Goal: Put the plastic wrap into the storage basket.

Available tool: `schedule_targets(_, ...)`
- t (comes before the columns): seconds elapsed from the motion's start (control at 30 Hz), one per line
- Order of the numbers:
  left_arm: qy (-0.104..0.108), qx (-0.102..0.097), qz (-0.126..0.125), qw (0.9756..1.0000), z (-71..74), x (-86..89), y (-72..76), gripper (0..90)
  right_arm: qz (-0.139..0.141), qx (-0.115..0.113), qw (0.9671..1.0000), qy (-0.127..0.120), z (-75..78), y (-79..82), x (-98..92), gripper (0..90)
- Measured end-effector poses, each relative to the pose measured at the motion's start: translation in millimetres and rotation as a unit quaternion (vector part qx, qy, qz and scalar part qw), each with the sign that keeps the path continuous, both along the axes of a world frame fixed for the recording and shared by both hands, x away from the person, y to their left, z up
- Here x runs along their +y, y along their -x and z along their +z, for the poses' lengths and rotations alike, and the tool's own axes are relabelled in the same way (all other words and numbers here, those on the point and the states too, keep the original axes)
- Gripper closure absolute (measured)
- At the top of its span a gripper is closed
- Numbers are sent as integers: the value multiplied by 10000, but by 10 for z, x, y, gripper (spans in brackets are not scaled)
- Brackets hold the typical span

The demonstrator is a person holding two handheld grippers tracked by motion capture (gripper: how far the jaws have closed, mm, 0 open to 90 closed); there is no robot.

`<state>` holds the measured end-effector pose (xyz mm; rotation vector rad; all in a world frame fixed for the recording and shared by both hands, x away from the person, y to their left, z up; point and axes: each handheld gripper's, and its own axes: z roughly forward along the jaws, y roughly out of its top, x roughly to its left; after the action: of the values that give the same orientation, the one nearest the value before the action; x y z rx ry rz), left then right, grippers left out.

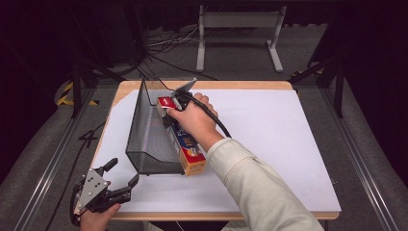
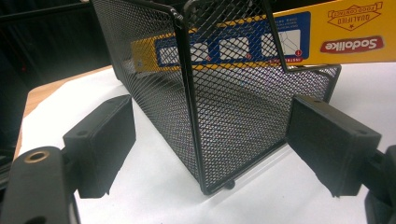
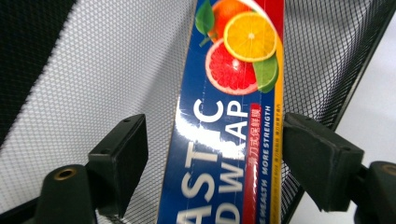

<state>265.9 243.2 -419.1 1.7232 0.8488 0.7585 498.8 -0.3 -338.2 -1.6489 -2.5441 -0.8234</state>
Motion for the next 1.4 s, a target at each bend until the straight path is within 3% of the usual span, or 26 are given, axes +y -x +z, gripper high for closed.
schedule_targets(0.07,-20,0,-8,10000,0,-2,-3,168,8,-43,10000,-82,26,9,-25,240)
schedule_targets(0.1,-51,-10,-13,10000,3,-2,-7,168,20,-105,9998,-187,60,21,-57,240)
schedule_targets(0.13,-38,-28,-16,10000,3,-3,-14,168,146,-261,9986,-444,131,51,-126,231)
schedule_targets(0.2,-23,-12,-17,10000,4,-3,-21,168,177,-310,9979,-533,159,66,-154,230)
schedule_targets(0.27,-13,-3,-34,10000,5,-18,-47,168,326,-694,9943,-740,280,139,-280,230)
schedule_targets(0.4,-51,6,-95,9999,-6,-57,-77,169,488,-1192,9892,-696,407,251,-464,232)
schedule_targets(0.47,-83,30,-132,9999,-5,-78,-79,168,513,-1381,9858,-802,463,300,-593,233)
schedule_targets(0.63,-68,9,-146,9999,-1,-101,-98,168,517,-1574,9813,-979,544,372,-806,232)
schedule_targets(0.77,-108,29,-165,9998,-6,-129,-120,168,641,-1924,9760,-797,591,479,-999,230)
schedule_targets(0.97,-130,46,-193,9997,-13,-138,-132,168,664,-2145,9712,-803,624,632,-1313,225)
schedule_targets(1.2,-111,54,-154,9998,-12,-122,-115,168,714,-2218,9689,-838,640,767,-1597,218)
schedule_targets(1.3,-122,58,-147,9998,-13,-116,-112,168,690,-2316,9663,-889,641,842,-1768,218)
schedule_targets(1.4,-122,66,-129,9998,-12,-116,-110,168,762,-2438,9614,-1028,648,922,-1942,218)
